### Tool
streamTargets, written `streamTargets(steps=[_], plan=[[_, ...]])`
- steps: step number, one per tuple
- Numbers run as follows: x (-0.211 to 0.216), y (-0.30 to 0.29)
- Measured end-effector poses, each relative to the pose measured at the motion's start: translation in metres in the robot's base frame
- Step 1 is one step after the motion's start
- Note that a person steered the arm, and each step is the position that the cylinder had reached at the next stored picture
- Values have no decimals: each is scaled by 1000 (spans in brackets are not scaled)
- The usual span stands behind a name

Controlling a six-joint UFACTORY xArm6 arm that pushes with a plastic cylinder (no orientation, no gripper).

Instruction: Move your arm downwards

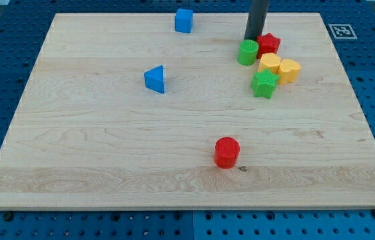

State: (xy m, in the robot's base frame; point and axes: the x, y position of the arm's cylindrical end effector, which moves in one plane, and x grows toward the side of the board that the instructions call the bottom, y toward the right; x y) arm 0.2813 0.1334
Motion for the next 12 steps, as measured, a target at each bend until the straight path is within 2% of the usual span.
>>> streamTargets(steps=[1,3,5,7,8,10,12], plan=[[8,-2],[-17,-73],[56,-118],[103,-127],[111,-127],[154,-127],[160,-144]])
